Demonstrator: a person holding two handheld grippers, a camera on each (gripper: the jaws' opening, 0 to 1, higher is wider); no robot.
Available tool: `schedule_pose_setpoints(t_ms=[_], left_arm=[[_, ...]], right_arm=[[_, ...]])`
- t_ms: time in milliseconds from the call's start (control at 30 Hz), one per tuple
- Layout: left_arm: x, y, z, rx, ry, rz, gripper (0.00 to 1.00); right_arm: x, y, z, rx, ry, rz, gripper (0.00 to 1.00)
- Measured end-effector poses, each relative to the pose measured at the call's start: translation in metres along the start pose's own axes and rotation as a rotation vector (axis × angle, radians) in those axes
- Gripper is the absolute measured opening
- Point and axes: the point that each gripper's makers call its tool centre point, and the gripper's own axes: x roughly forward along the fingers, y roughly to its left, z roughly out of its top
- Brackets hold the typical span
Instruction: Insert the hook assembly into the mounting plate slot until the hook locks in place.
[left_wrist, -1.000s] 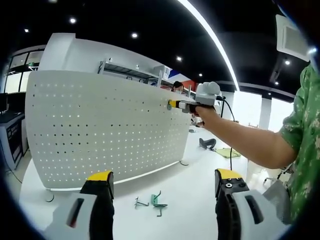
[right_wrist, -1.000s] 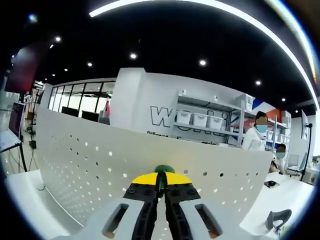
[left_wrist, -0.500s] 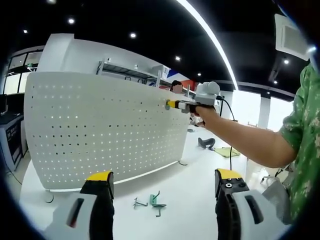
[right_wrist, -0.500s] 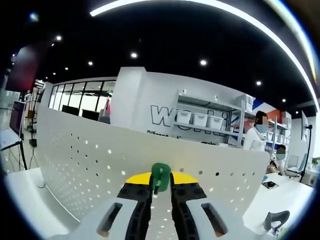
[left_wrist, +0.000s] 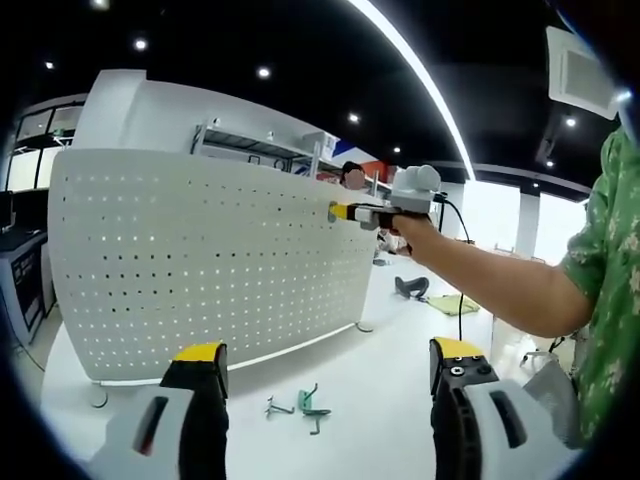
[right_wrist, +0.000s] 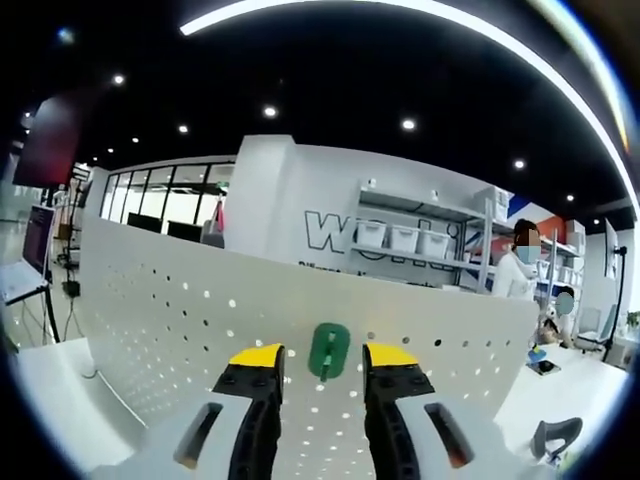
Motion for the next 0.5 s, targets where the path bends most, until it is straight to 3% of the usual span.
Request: schedule_pose_setpoints(t_ms=[300,500], left_arm=[[0.0,-0.001,0.002,0.004,-0.006,-0.003,0.85],[0.0,-0.002,0.004,0.007,-0.011,-0.005,0.85]], right_arm=[[-0.006,0.0,0.005,0.015,-0.022,0.004,0.51],[-0.013,0.002,0.003,0.025,-0.015,0.017,0.53]])
